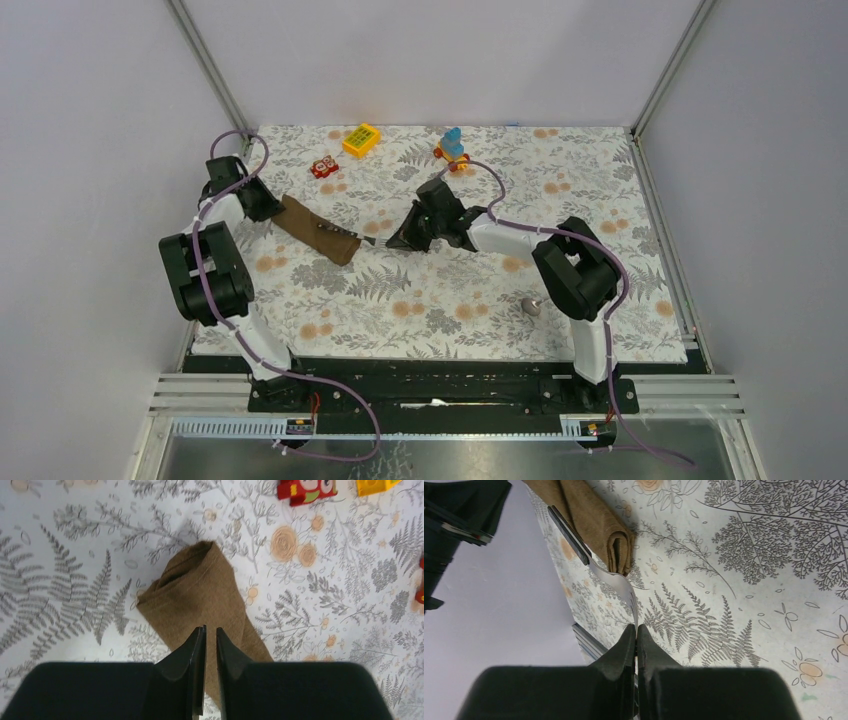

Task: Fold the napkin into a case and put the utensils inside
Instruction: Insert the fork into the folded napkin.

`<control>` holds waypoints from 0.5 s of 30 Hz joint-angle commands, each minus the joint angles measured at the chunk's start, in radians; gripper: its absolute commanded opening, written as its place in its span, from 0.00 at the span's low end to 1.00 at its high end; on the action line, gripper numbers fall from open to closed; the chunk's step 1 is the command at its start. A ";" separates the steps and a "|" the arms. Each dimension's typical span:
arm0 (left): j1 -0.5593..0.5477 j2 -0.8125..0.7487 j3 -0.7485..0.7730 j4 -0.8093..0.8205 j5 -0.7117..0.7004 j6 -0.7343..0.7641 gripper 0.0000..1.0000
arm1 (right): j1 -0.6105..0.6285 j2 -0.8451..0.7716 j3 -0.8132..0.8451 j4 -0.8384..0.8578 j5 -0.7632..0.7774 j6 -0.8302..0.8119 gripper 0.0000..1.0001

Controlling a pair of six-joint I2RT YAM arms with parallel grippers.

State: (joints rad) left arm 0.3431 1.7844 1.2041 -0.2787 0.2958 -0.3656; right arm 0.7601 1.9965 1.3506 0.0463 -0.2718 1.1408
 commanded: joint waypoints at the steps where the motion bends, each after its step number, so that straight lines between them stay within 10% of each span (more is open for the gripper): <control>1: 0.006 0.055 0.099 0.083 0.056 0.004 0.16 | 0.011 0.019 0.057 0.006 0.001 -0.017 0.00; 15: 0.006 0.211 0.173 0.101 0.073 0.005 0.14 | 0.011 0.071 0.102 -0.023 0.030 0.000 0.00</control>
State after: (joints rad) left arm 0.3435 1.9808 1.3277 -0.2123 0.3683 -0.3710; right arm 0.7601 2.0476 1.3922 0.0303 -0.2653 1.1400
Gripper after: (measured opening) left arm 0.139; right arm 0.018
